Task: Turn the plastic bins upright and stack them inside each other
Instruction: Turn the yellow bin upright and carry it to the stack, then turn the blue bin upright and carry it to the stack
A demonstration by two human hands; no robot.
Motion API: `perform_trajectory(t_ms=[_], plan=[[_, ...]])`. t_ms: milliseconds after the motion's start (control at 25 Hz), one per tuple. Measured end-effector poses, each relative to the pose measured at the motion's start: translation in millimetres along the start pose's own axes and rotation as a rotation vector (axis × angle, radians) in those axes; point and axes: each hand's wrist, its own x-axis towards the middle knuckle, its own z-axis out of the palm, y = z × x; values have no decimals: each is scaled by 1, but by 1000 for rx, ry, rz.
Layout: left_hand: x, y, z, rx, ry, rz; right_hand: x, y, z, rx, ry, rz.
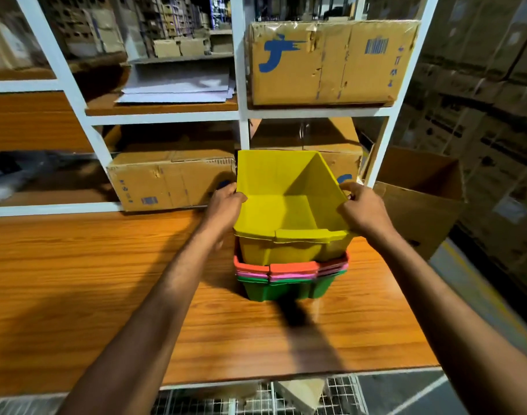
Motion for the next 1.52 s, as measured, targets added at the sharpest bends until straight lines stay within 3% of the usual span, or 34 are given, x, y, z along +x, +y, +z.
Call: perform_trajectory(t_ms=[320, 640, 720, 880, 1080, 1200, 1520], plan=[[9, -57, 7, 218, 41, -80, -7, 27, 35, -158, -36, -13], [-4, -60, 15, 263, 25, -99, -16, 39, 43, -180, -43, 5], [-12, -57, 13, 274, 38, -82, -25, 33, 40, -200, 30, -47], [-53, -53, 4, 156, 307, 115, -70, 7, 45, -107, 225, -342], [-123, -40, -27, 222, 539, 362, -133, -32, 86, 39, 31, -550], [-169, -44, -61, 378, 620, 398, -169, -49, 111, 31, -62, -645], [-278, -88, -215, 932, 812, 392, -279, -144, 197, 7, -117, -877]])
